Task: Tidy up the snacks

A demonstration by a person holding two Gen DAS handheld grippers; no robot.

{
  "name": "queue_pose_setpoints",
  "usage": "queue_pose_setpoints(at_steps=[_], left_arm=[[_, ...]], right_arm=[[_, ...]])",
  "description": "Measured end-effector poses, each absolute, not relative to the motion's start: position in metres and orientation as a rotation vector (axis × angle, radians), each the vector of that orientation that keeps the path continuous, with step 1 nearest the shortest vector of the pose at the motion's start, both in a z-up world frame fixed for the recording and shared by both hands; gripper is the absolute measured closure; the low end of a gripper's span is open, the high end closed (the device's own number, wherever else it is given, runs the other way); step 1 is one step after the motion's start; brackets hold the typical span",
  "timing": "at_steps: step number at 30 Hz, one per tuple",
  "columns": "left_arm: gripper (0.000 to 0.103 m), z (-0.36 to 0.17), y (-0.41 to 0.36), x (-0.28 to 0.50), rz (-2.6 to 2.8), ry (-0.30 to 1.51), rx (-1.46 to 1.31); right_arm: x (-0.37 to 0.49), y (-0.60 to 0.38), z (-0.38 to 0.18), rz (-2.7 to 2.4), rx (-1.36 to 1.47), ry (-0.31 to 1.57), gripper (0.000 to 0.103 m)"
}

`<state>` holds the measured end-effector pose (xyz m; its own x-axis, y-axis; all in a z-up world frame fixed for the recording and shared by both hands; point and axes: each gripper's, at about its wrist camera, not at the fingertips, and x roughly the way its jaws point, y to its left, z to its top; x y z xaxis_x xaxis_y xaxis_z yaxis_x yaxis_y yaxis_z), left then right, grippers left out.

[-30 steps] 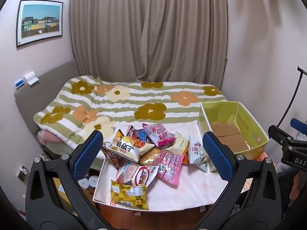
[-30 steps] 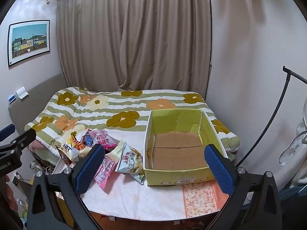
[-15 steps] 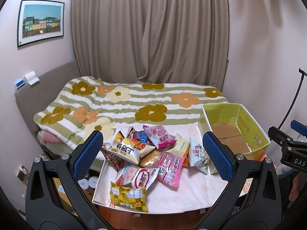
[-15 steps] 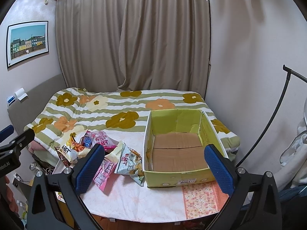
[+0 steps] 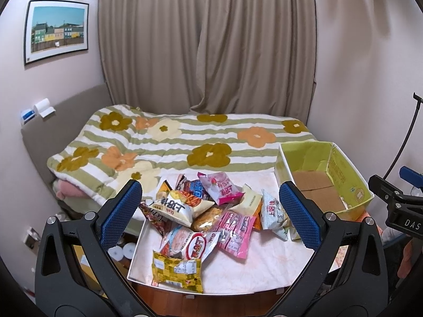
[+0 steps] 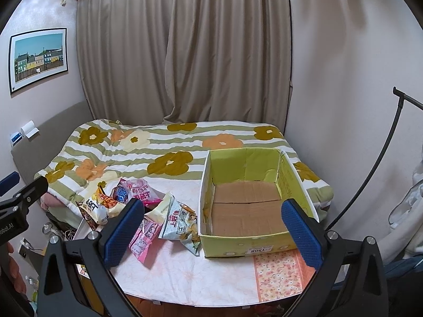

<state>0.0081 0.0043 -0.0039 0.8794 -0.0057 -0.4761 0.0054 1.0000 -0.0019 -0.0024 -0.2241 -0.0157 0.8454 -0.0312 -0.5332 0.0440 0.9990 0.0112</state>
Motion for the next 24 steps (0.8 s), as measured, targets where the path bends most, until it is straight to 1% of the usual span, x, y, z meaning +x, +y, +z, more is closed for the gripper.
queue_pose_setpoints(at_steps=[24], left_arm=[[0.001,-0.0071,0.003,0.0082,0.012,0.491,0.008]], right_arm=[[-0.0015,-0.2243,-0.0145,-0.04,0.026,0.566,0.0]])
